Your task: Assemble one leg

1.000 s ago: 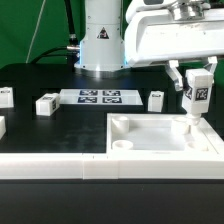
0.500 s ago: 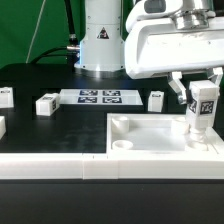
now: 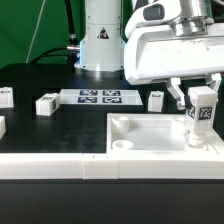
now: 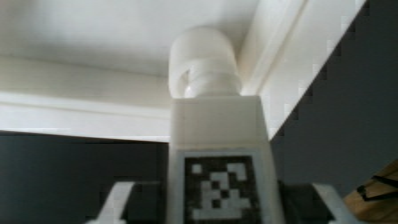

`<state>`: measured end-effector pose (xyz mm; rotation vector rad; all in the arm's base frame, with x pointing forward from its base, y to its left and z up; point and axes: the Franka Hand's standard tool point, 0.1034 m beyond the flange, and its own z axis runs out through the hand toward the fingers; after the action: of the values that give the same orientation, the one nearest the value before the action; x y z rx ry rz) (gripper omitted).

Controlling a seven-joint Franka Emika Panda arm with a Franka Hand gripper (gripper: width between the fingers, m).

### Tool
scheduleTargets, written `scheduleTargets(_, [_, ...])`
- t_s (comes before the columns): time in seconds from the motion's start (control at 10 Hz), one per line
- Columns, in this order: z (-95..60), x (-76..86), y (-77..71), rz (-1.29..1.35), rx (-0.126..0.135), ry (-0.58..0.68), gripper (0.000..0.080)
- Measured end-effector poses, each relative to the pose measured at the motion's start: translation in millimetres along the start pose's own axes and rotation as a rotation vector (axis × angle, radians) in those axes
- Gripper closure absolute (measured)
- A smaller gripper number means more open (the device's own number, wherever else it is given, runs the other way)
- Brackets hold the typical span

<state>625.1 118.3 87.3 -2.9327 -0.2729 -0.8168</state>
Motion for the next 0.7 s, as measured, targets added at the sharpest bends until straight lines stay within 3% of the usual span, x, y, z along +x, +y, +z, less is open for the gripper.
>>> scheduleTargets(0.7, [9.0,-8.6,1.4,0.001,-0.01,0.046,0.0508])
